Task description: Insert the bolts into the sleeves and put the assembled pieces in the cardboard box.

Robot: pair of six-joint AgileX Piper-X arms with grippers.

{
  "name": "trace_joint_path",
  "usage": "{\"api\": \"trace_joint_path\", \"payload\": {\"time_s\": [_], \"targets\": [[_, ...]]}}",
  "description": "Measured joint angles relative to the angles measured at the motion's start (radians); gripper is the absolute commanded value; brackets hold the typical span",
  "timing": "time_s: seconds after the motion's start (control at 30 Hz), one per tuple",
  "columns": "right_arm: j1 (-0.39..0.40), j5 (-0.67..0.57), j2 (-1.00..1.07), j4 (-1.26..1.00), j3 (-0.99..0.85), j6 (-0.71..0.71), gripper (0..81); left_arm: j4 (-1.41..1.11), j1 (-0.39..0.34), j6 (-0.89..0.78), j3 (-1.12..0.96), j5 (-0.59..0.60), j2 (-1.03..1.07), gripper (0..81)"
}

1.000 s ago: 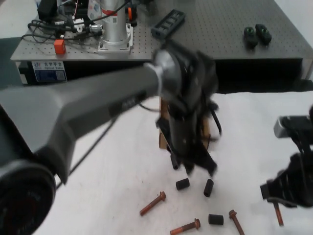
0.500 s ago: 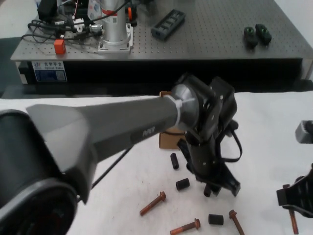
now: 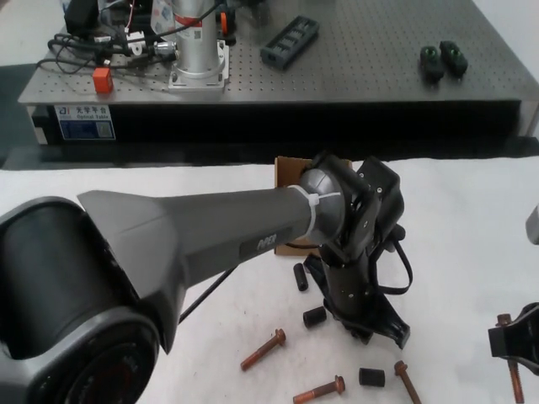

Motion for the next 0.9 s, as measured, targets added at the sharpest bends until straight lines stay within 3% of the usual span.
{"api": "trace_joint_path", "payload": {"time_s": [0.13, 0.23, 0.63, 0.73, 0.83, 0.9], "targets": [[0.000, 0.002, -0.006, 0.009, 0.000, 0.000, 1.2, -0.013, 0.000, 0.000, -0.002, 0.010, 0.005, 16.8], [0.000, 0.002, -0.007, 0.011, 0.000, 0.000, 1.2, -0.015, 0.000, 0.000, -0.004, 0.010, 0.005, 0.6], [0.000, -0.019, -0.039, 0.006, 0.001, 0.003, 1.2, -0.010, 0.021, -0.017, 0.029, 0.043, -0.081, 0.7], [0.000, -0.106, -0.096, -0.025, 0.001, 0.038, 1.2, -0.102, 0.069, -0.055, 0.191, 0.052, -0.305, 0.7], [0.000, -0.212, -0.175, -0.095, 0.001, 0.120, 1.2, -0.449, 0.106, -0.133, 0.602, 0.188, -0.671, 0.7], [0.019, -0.302, -0.204, -0.188, 0.005, 0.201, 1.2, -0.624, 0.102, -0.160, 0.773, 0.275, -0.787, 0.7]]}}
